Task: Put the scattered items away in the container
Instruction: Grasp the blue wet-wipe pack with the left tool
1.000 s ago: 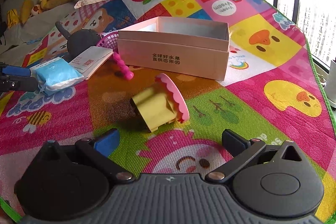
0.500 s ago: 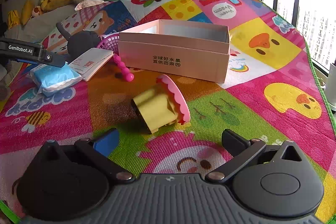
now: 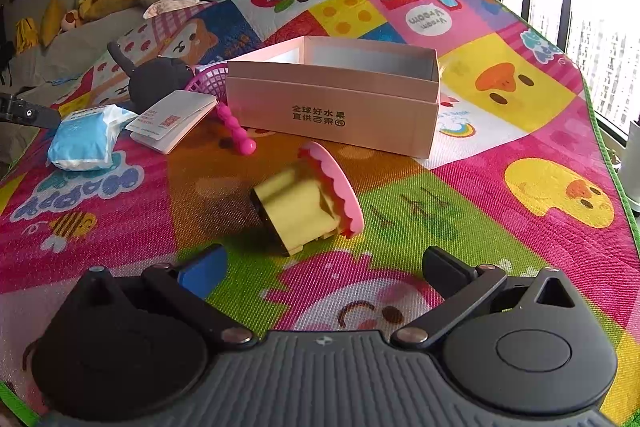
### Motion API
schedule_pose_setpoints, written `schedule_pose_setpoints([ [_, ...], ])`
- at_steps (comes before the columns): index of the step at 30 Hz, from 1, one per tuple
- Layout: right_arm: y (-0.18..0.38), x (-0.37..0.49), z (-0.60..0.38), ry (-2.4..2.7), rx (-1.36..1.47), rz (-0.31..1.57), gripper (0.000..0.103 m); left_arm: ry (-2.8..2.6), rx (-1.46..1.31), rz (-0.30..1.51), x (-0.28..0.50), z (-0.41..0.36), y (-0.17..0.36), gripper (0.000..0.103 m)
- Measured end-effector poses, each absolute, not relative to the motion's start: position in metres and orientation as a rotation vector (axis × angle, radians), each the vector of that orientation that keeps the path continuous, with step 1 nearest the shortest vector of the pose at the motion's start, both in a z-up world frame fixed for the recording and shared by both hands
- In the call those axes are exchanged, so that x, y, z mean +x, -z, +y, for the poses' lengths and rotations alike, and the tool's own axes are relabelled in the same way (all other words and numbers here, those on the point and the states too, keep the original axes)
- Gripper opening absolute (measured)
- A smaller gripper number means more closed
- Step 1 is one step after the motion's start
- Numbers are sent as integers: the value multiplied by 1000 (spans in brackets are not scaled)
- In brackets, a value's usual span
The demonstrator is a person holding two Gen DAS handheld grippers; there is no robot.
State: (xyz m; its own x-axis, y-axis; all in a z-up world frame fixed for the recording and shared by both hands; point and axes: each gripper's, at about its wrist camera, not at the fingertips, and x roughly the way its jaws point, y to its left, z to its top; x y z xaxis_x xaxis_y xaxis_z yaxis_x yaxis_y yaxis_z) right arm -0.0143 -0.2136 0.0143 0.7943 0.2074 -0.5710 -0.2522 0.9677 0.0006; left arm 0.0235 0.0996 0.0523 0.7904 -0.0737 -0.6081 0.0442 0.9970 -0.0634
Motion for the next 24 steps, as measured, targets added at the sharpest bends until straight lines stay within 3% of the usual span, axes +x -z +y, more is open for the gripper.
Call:
schedule_pose_setpoints([
  [9, -13, -16, -213, -243, -74, 594, 103, -24, 25, 716, 81, 71, -21, 103],
  [24, -12, -17, -214, -245, -70, 578, 103, 197, 233, 658, 18, 76, -22, 103],
])
